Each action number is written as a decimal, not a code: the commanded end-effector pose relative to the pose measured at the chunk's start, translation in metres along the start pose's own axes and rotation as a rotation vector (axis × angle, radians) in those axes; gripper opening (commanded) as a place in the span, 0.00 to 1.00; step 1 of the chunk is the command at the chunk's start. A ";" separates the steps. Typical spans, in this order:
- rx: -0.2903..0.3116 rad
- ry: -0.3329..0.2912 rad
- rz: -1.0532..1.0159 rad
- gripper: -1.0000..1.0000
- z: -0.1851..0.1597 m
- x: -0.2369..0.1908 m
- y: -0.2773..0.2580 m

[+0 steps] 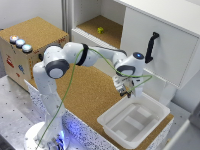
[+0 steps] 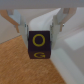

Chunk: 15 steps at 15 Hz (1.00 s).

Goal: Put the purple object on the table

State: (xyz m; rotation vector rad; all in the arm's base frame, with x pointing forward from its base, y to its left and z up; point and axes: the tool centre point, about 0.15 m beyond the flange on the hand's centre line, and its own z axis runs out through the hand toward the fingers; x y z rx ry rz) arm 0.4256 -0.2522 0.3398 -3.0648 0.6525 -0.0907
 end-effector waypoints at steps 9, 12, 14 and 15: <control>-0.168 -0.149 -0.365 0.00 0.115 -0.073 -0.105; -0.137 -0.167 -0.398 0.00 0.135 -0.066 -0.087; -0.131 -0.159 -0.423 0.00 0.145 -0.058 -0.079; -0.126 -0.152 -0.421 0.00 0.150 -0.050 -0.074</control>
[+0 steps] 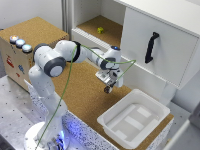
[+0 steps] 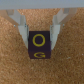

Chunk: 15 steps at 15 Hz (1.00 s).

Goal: Put the purple object on the table

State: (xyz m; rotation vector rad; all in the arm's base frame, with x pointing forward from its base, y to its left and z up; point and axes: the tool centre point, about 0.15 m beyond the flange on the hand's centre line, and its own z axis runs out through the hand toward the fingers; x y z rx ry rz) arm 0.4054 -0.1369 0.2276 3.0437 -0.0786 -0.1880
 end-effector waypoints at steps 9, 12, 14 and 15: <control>0.079 0.021 -0.120 1.00 0.017 0.031 0.041; 0.079 0.021 -0.120 1.00 0.017 0.031 0.041; 0.079 0.021 -0.120 1.00 0.017 0.031 0.041; 0.079 0.021 -0.120 1.00 0.017 0.031 0.041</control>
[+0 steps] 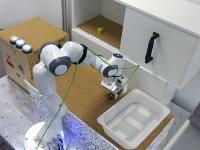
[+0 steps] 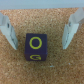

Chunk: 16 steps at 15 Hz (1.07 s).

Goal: Put the purple object on the table

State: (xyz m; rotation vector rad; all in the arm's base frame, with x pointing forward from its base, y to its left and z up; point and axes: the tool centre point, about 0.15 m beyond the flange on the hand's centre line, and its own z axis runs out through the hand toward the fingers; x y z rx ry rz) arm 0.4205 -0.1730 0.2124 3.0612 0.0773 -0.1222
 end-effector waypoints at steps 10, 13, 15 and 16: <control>0.024 0.048 0.024 1.00 -0.043 -0.008 0.002; 0.048 0.114 -0.018 1.00 -0.081 -0.018 0.011; 0.075 0.141 -0.040 1.00 -0.099 -0.028 0.021; 0.086 0.166 -0.056 1.00 -0.111 -0.035 0.026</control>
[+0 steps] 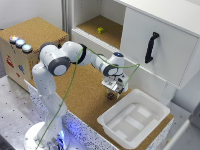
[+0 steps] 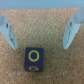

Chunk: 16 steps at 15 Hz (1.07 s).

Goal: Put the purple object on the table

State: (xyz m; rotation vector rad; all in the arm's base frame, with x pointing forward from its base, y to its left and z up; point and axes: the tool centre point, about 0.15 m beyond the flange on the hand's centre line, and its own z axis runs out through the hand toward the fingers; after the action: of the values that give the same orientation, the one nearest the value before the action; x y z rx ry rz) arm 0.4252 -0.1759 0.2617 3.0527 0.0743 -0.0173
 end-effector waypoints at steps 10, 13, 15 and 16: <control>0.097 0.153 -0.097 1.00 -0.079 -0.027 0.066; 0.097 0.153 -0.097 1.00 -0.079 -0.027 0.066; 0.022 0.168 -0.061 1.00 -0.081 -0.039 0.055; 0.013 0.163 -0.056 1.00 -0.076 -0.037 0.053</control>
State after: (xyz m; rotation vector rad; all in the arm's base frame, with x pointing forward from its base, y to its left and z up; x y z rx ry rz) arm 0.3878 -0.2265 0.3517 3.0816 0.1893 0.2346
